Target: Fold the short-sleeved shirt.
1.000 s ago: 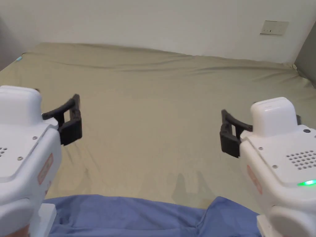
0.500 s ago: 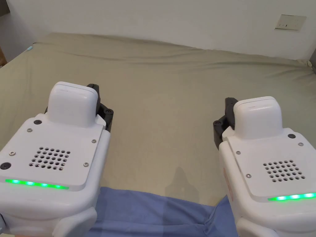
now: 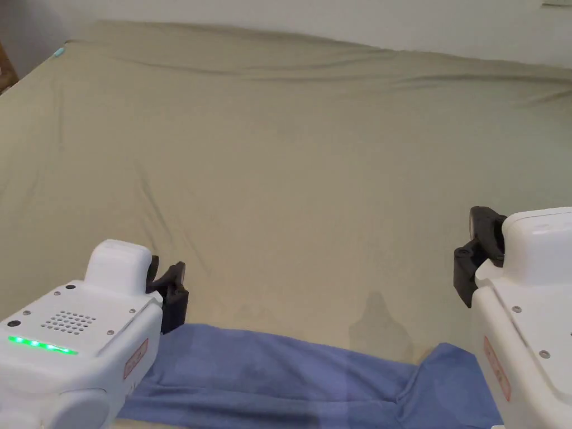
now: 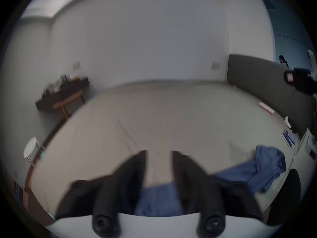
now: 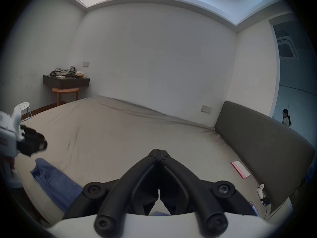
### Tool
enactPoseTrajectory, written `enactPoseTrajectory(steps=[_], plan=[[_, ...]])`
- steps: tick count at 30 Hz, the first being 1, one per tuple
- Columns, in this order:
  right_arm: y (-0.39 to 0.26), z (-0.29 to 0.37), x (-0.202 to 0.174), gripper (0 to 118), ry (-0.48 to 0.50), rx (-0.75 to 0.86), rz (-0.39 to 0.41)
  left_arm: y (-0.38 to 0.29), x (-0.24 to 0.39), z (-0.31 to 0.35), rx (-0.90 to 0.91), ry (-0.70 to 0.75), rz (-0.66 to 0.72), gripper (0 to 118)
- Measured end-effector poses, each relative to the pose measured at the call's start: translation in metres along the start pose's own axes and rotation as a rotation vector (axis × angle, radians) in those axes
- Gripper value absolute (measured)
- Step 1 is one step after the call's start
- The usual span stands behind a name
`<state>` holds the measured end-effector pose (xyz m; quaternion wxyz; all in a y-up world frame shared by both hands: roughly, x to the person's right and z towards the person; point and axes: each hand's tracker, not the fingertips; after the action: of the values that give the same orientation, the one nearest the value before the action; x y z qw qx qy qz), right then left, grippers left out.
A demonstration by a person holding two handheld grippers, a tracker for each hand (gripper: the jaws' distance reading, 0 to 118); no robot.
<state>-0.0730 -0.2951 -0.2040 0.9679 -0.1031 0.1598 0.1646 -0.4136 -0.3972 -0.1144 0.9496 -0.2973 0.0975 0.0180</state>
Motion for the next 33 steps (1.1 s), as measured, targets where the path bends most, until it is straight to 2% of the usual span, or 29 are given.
enactPoseTrajectory(steps=[1,2,5,9,12,15,18,20,21,22,24,25,26,27,29,33], plan=[[-0.004,-0.002,0.002,0,0.003,-0.014,-0.001,-0.015,-0.017,-0.012,-0.08,-0.027,0.06,74],[-0.007,-0.003,0.004,0,0.003,-0.025,0.001,-0.027,-0.036,-0.021,-0.156,-0.046,0.144,94],[-0.013,-0.005,0.008,0,-0.002,-0.049,0.009,-0.056,-0.09,-0.026,-0.232,-0.075,0.342,96],[-0.021,-0.01,0.01,0,-0.073,-0.063,0.083,-0.089,-0.158,-0.035,-0.301,-0.171,0.474,103],[-0.023,-0.016,0.017,0,-0.044,-0.099,0.03,-0.11,-0.19,-0.048,-0.367,-0.292,0.632,103],[-0.022,-0.013,0.015,0,-0.049,-0.105,0.026,-0.126,-0.193,-0.056,-0.412,-0.394,0.765,103],[-0.021,-0.01,0.012,0,-0.045,-0.103,0.032,-0.129,-0.194,-0.056,-0.321,-0.463,0.791,106],[-0.021,-0.011,0.01,0,-0.035,-0.107,0.03,-0.131,-0.195,-0.056,-0.319,-0.492,0.893,106],[-0.021,-0.011,0.008,0,-0.031,-0.109,0.03,-0.132,-0.195,-0.057,-0.295,-0.557,0.951,104],[-0.02,-0.011,0.007,0,-0.027,-0.11,0.028,-0.137,-0.19,-0.064,-0.339,-0.67,1.026,98],[-0.019,-0.011,0.005,0,-0.017,-0.112,0.024,-0.145,-0.165,-0.073,-0.41,-0.673,1.036,68],[-0.019,-0.01,0.004,0,-0.015,-0.11,0.023,-0.147,-0.157,-0.075,-0.412,-0.613,0.938,47],[-0.018,-0.01,0.004,0,-0.014,-0.109,0.024,-0.148,-0.155,-0.077,-0.397,-0.591,0.891,19],[-0.018,-0.009,0.004,0,-0.013,-0.107,0.025,-0.152,-0.156,-0.08,-0.416,-0.547,0.947,12],[-0.016,-0.007,0.004,0,-0.01,-0.103,0.024,-0.167,-0.162,-0.085,-0.397,-0.637,1.163,10],[-0.016,-0.007,0.007,0,-0.008,-0.104,0.02,-0.158,-0.159,-0.076,-0.396,-0.573,1.03,9]])
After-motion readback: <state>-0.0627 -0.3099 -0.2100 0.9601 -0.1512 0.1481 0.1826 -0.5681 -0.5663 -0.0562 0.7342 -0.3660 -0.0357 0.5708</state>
